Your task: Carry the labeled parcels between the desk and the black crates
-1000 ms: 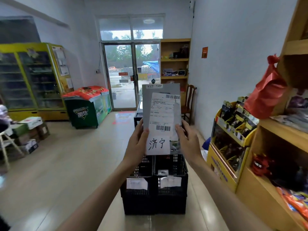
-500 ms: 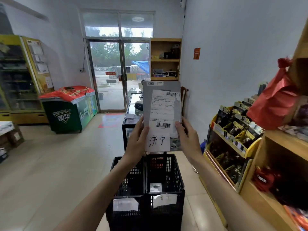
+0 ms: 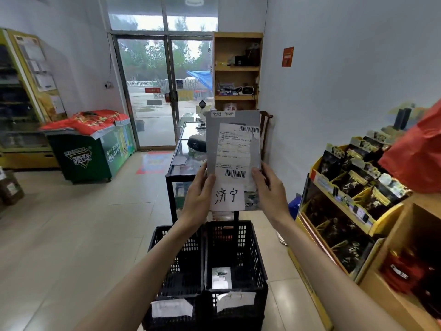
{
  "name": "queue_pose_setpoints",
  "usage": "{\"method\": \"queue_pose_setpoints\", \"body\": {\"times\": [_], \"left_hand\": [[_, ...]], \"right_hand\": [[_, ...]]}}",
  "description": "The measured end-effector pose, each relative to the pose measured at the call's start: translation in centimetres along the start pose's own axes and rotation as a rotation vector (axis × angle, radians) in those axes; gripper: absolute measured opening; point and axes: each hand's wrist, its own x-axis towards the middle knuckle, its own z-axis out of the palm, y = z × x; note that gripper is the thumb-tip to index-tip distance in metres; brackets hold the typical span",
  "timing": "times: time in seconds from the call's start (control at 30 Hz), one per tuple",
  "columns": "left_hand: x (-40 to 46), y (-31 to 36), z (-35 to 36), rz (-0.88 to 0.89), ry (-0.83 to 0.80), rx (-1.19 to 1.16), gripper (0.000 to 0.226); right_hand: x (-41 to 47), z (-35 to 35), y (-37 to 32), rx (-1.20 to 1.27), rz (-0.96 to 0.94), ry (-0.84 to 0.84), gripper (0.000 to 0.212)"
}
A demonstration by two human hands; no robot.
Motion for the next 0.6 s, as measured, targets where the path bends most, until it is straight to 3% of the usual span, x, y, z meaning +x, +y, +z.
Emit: {"method": "queue_pose_setpoints", "body": {"times": [0.17,0.43,0.6], "left_hand": [[5.8,-2.9,1.8,-0.021,0.033,0.002,0.048],[13.2,-8.6,4.3,-0.047,0.090,0.073,0.047],[15.3,-12.9,4.3,-0.160,0.097,0.107,0.046]], "right_hand": [[6.5,-0.1,3.4,0.024,0.007,-0.030,0.057],[15.1,-0.5,9.9,0.041,0.008,-0.078,0.047],[17.3,0.6,14.6,0.055,0.143,-0.119,0.043]]}}
